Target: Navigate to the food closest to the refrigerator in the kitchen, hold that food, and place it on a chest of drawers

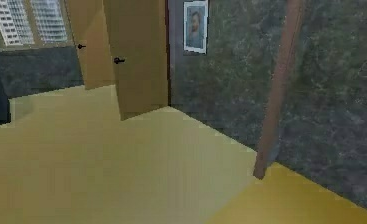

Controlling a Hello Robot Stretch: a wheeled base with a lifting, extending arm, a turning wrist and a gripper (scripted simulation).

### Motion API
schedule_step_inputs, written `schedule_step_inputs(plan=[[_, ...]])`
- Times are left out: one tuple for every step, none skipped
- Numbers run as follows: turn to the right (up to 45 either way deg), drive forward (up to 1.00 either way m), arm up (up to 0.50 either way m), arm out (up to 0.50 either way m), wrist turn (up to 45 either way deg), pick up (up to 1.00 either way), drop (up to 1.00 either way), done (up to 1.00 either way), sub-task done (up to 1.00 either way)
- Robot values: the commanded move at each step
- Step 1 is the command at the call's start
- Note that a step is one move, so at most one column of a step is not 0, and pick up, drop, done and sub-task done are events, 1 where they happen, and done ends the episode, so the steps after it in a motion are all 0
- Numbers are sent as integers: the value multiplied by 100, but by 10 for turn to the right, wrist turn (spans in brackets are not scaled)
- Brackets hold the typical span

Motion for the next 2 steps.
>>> schedule_step_inputs(plan=[[-180,0,0,0,0,0,0,0,0],[0,10,0,0,0,0,0,0,0]])
